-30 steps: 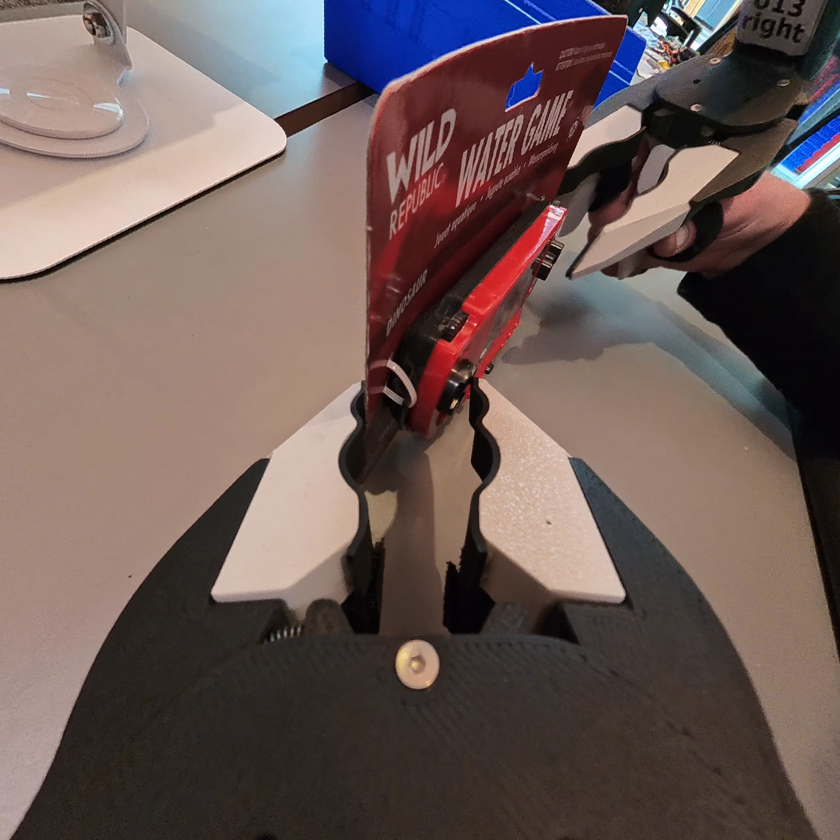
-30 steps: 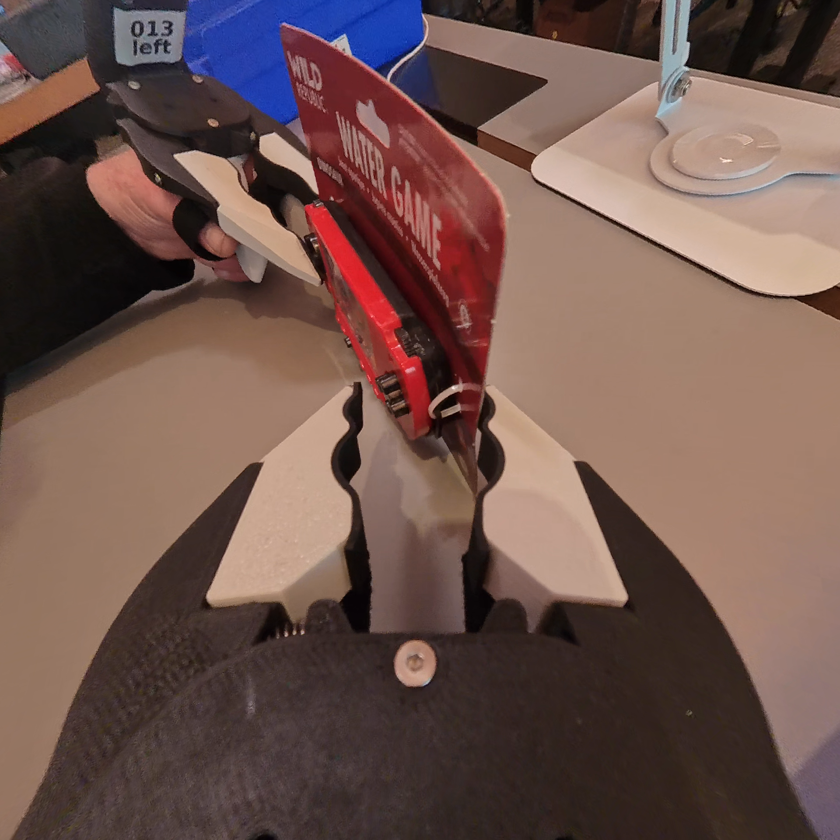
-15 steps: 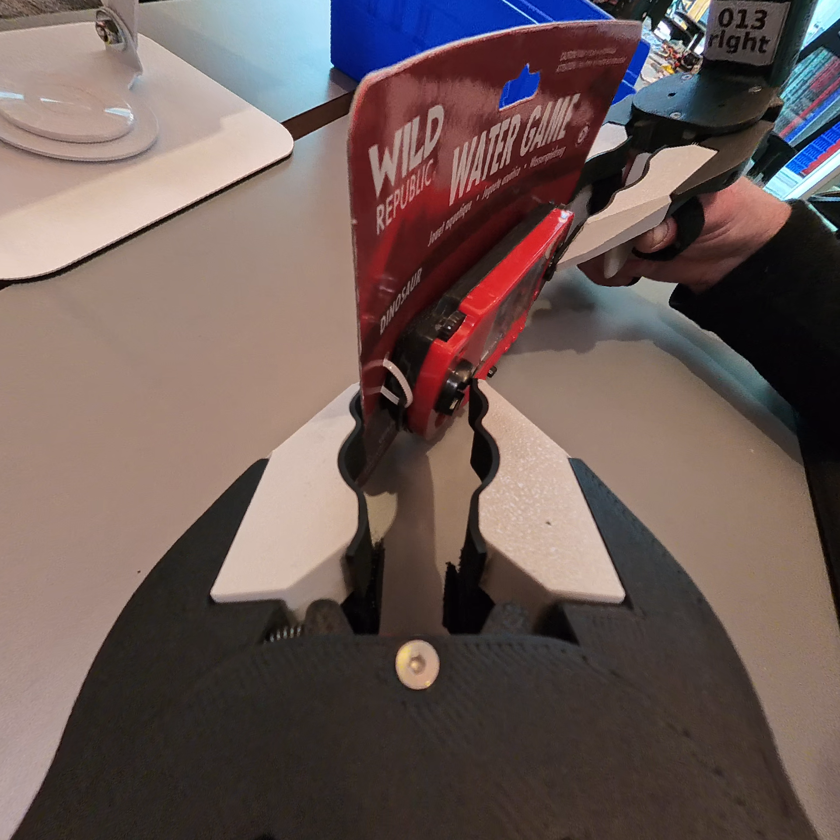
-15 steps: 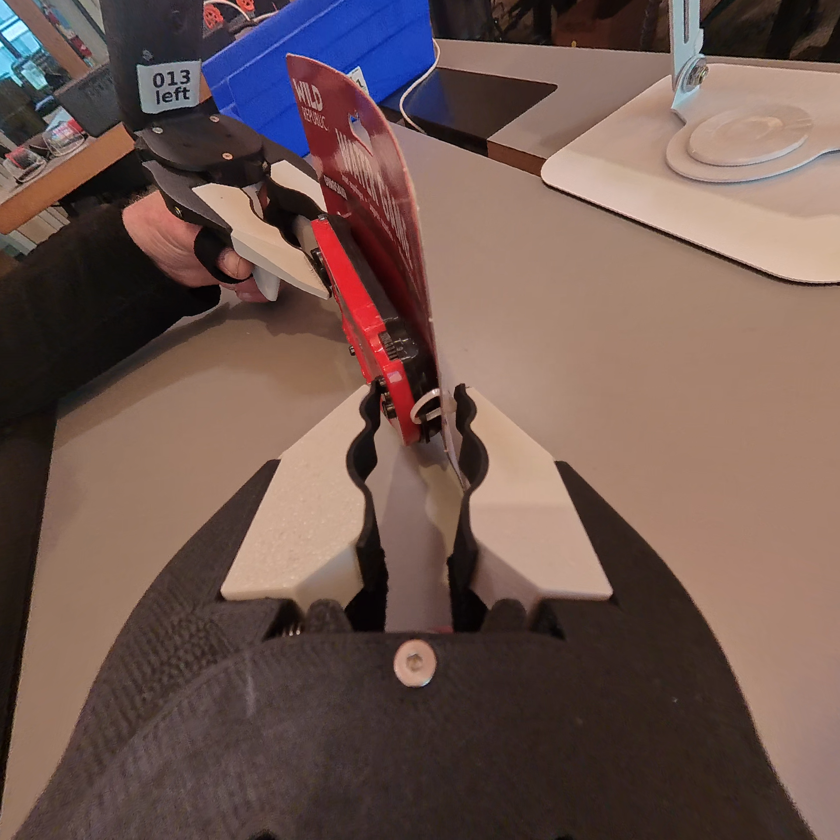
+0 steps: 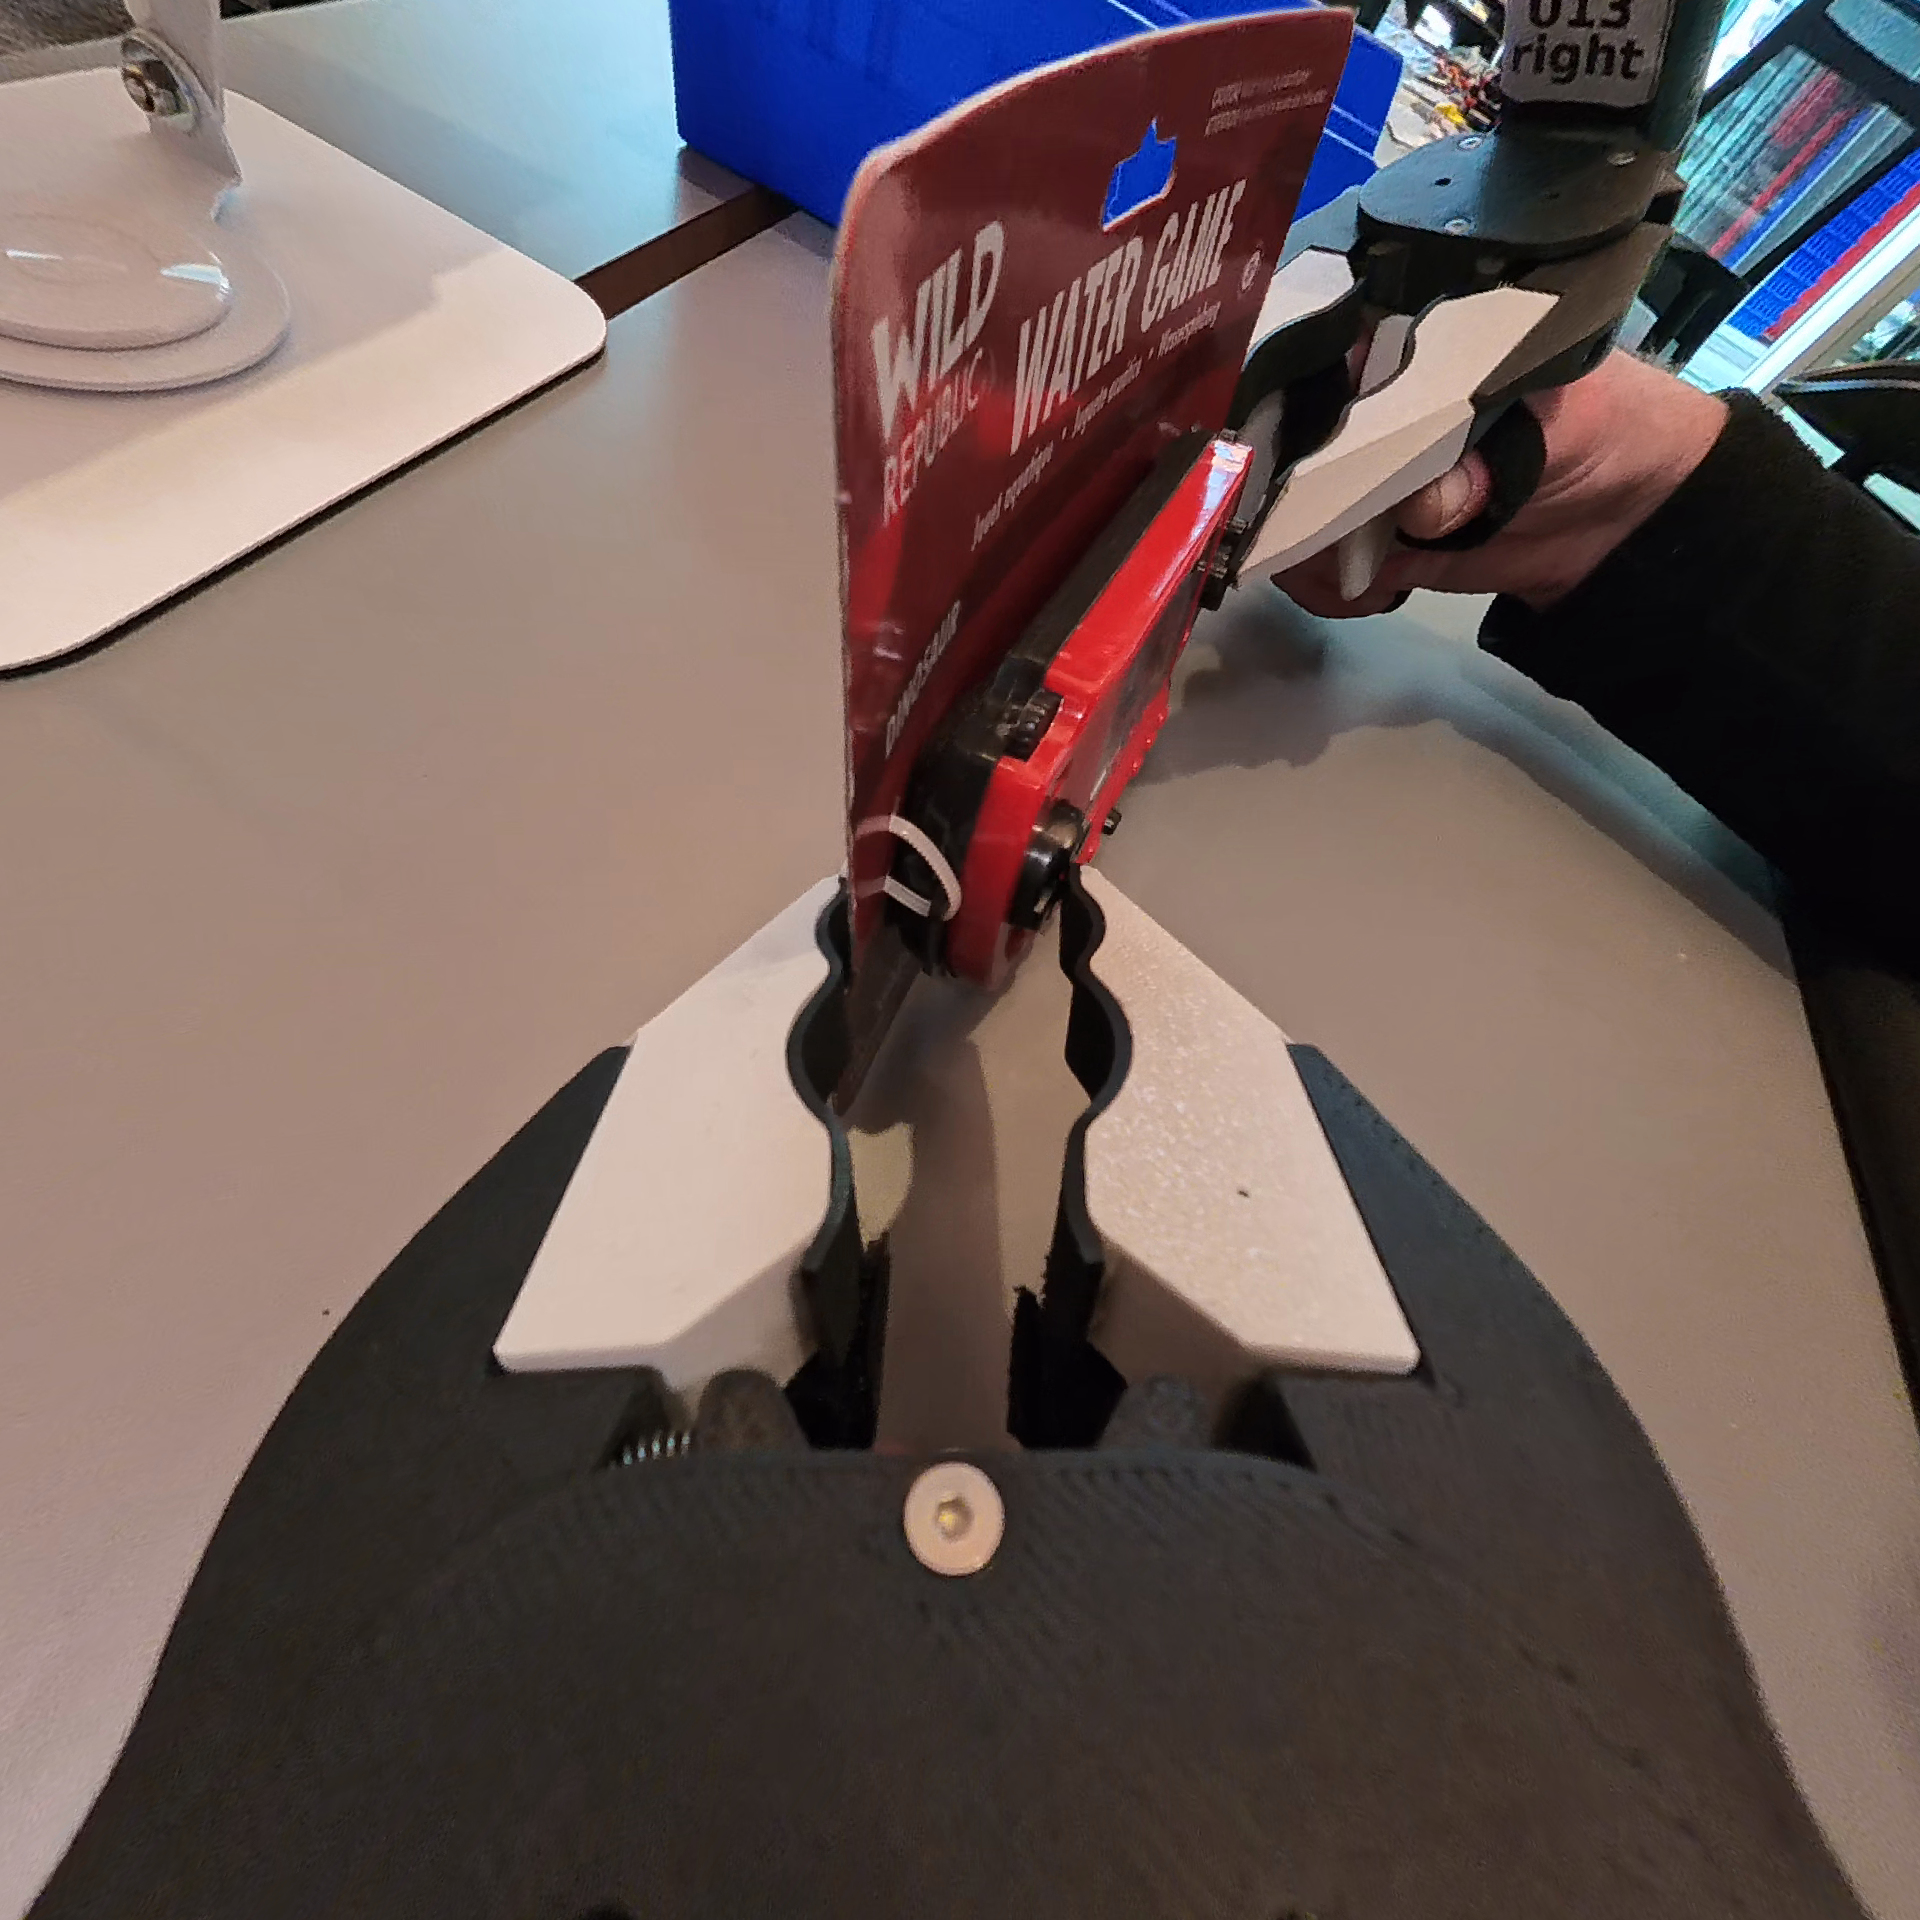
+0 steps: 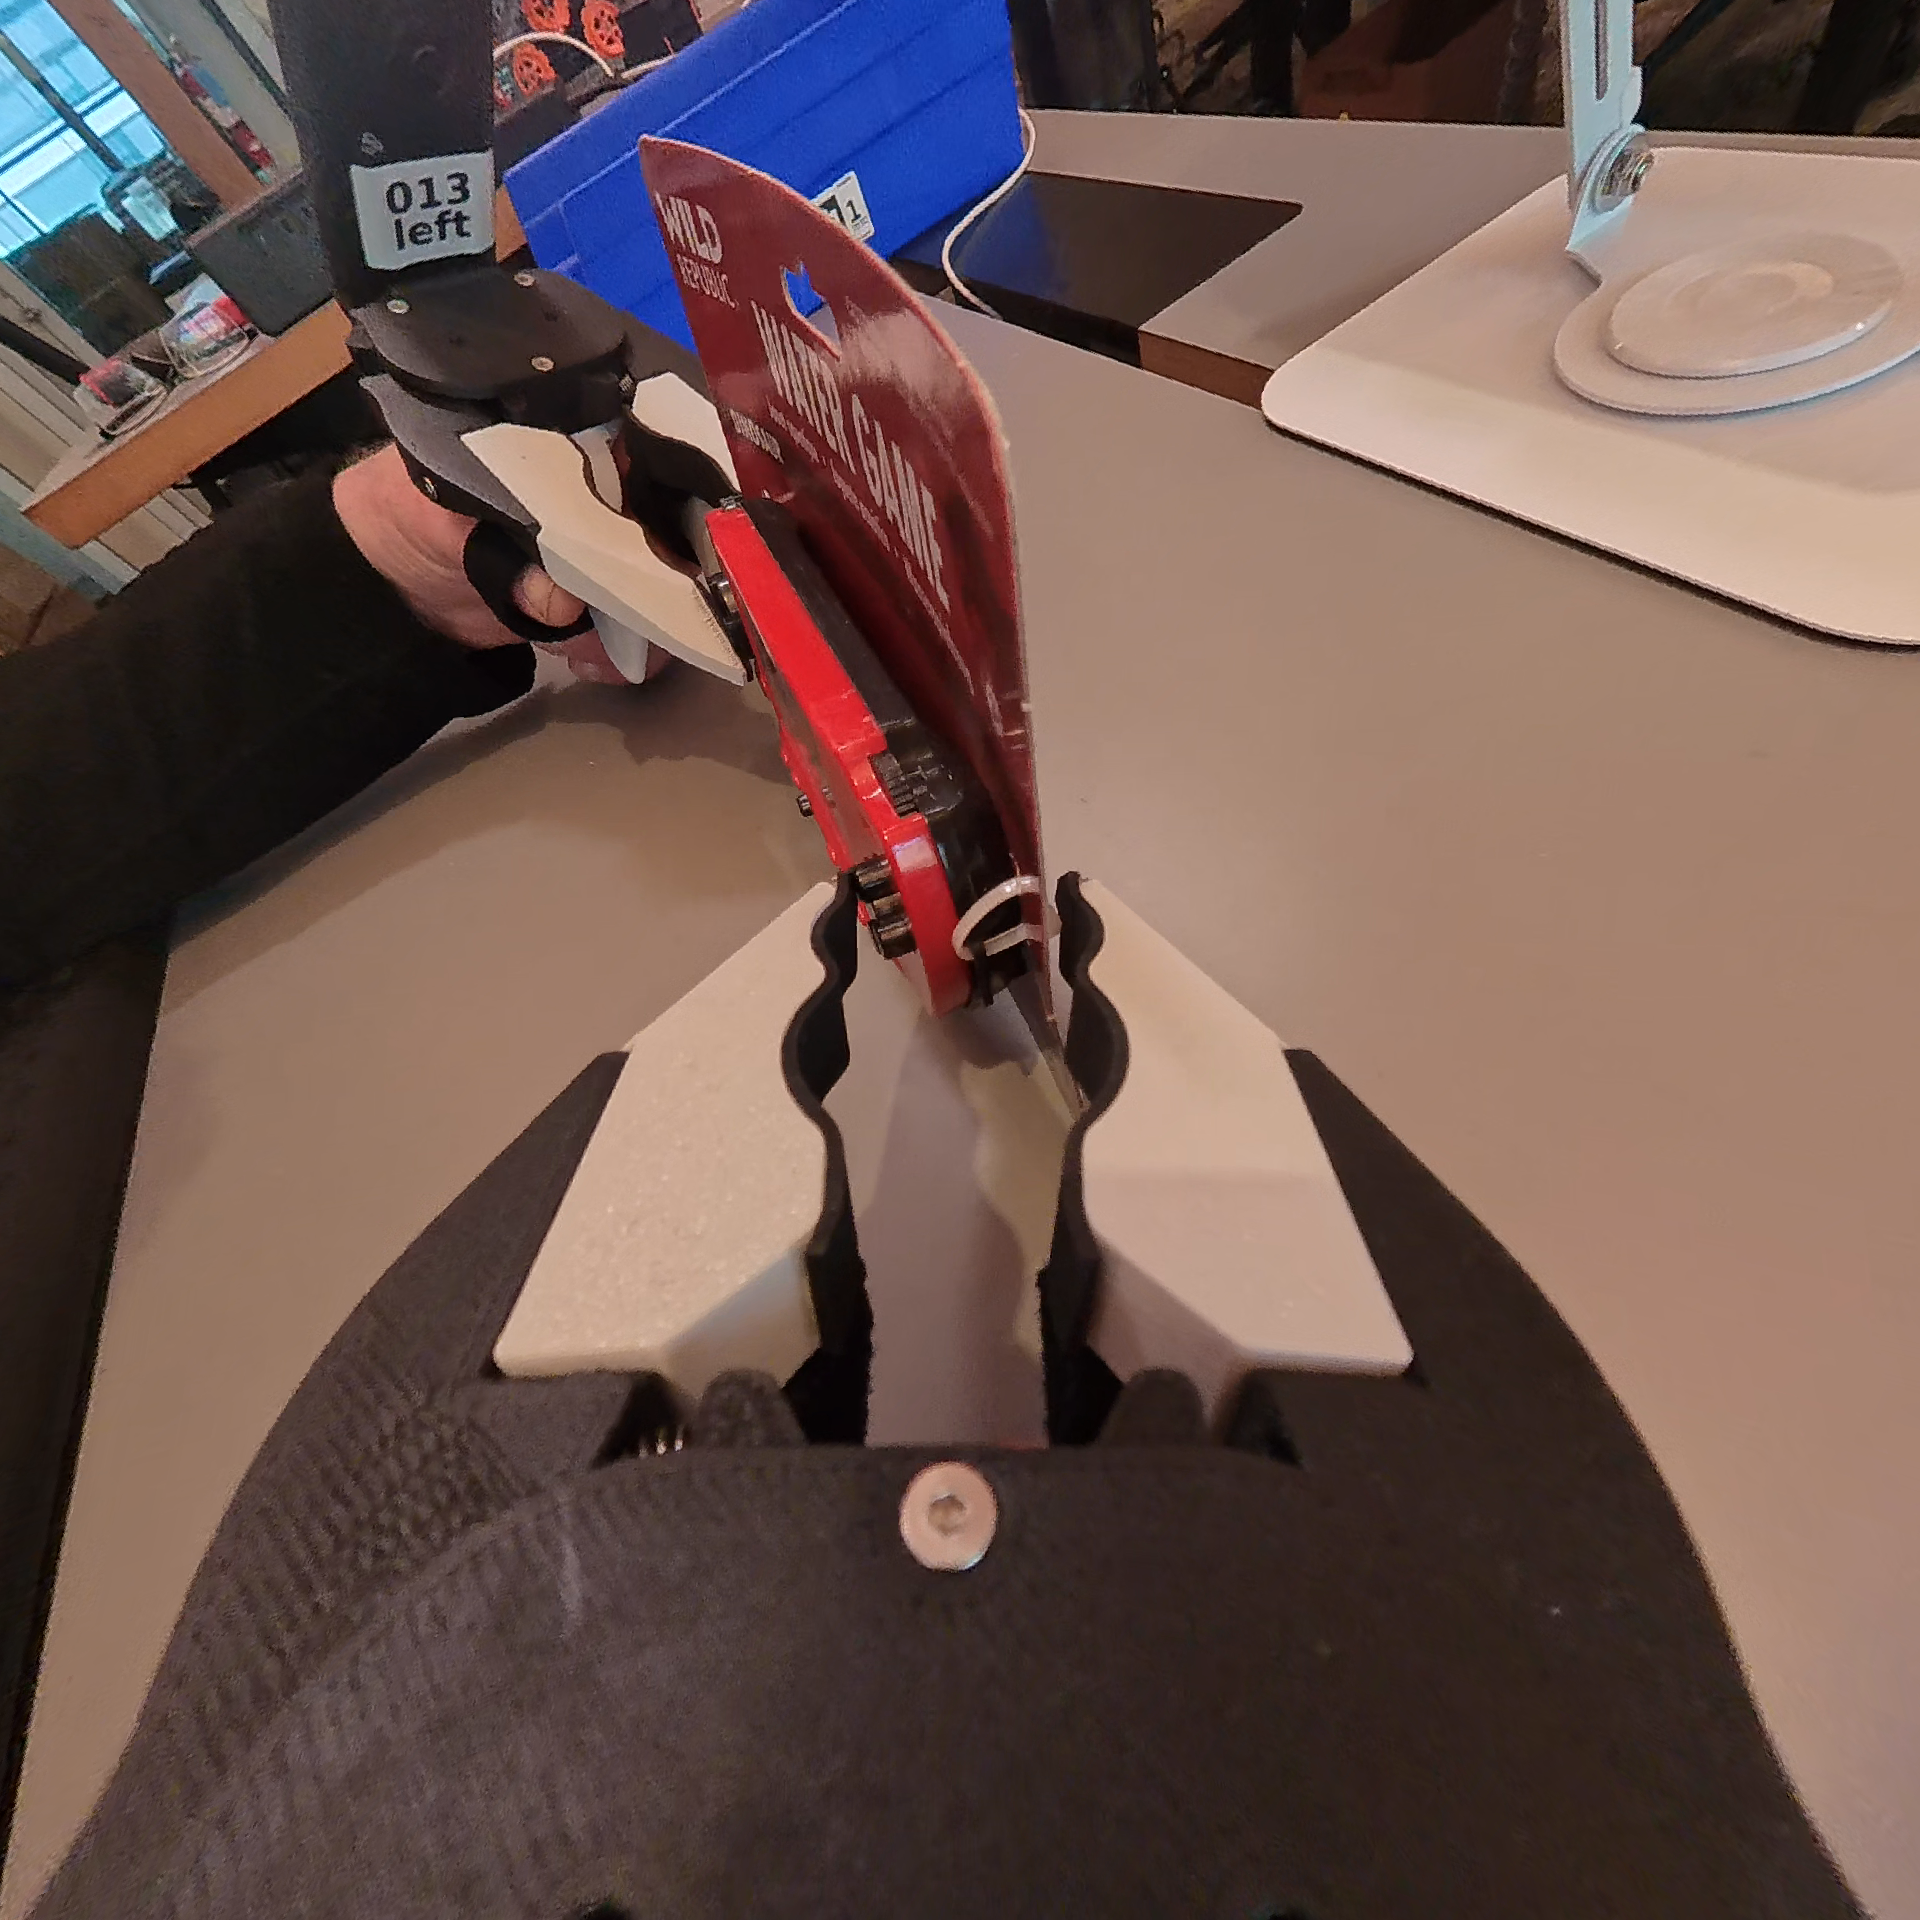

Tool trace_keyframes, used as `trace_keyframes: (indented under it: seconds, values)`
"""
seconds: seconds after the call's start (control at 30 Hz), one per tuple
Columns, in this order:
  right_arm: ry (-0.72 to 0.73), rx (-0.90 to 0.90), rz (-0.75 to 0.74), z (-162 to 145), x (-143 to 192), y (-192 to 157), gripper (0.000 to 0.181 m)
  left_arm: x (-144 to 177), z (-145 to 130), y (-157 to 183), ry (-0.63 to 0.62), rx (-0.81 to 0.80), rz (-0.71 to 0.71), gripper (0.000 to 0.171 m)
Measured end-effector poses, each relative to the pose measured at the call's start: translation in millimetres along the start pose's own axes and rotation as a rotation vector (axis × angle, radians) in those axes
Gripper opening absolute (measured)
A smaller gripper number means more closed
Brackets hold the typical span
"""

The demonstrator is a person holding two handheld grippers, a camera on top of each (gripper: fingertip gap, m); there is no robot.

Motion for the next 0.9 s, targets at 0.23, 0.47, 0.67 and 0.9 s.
trace_keyframes:
  seconds: [0.23, 0.47, 0.67, 0.9]
  values:
    - [0.006, -0.003, -0.008, 0.8, 3.3, 0.3, 0.035, -5.0, 0.7, 1.0, -0.004, 0.055, -0.02, 0.028]
    - [0.005, -0.008, -0.009, 0.1, 5.8, 1.2, 0.035, -7.4, 0.8, 1.4, -0.005, 0.072, -0.026, 0.031]
    - [-0.004, -0.003, 0.005, -0.8, 2.6, 0.0, 0.034, -0.1, 3.9, -2.4, 0.042, 0.076, -0.018, 0.041]
    - [-0.004, -0.004, 0.015, -1.3, 3.0, -0.5, 0.034, 0.7, 4.9, -4.1, 0.077, 0.137, -0.05, 0.041]
Point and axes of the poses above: each gripper's, where its closed fingertips meet, x back along the fingers, z out of its top, y = z × x across the jaws, the point moved 7 cm from there along x, back along the fingers, and after that the axes turned 11 degrees about z, right-handed, at the moved point
